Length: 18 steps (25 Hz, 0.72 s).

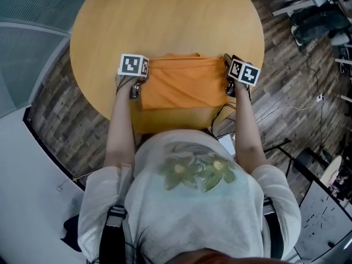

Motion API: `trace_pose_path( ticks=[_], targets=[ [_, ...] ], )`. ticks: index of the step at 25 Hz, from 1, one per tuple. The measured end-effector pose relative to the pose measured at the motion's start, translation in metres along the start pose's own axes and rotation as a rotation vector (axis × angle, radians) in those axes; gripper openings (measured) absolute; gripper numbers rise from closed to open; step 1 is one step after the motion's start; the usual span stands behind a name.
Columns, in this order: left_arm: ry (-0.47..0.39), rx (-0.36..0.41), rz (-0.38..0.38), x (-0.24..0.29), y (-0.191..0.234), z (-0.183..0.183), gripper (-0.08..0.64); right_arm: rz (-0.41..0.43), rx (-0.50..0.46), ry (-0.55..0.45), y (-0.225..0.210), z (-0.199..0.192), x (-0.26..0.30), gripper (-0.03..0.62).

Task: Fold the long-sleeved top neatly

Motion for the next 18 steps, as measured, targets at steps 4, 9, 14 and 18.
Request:
trace_pose_path(
  ticks=[4, 9, 14, 18],
  targets=[
    [-0.150, -0.045, 0.038, -0.030, -0.006, -0.002, 0.051, 0.144, -0.026, -0.099, 0.014, 0.000, -0.033, 0.153],
    [-0.216, -0.093, -0.002, -0.053, -0.021, -0.026, 0.071, 0.303, -0.244, -0.031, 0.054, -0.021, -0.039, 0.114],
    [-0.144, -0.010, -0.014, -0.045, -0.046, -0.058, 0.071, 0.234, -0.777, 0.072, 0.097, -0.030, -0.009, 0.158],
    [-0.098, 0.017, 0.006, -0.036, -0.057, -0.076, 0.071, 0.179, -1.018, 0.183, 0.106, -0.038, 0.010, 0.060]
  ],
)
Point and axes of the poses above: the fingertips, and each gripper's own axes: x forward along the fingers, y to its left, z out of its top, the point moved 9 cm from there along -x, backward along the fingers, and after that the axes turned 6 degrees about x, right-handed, at the moved point
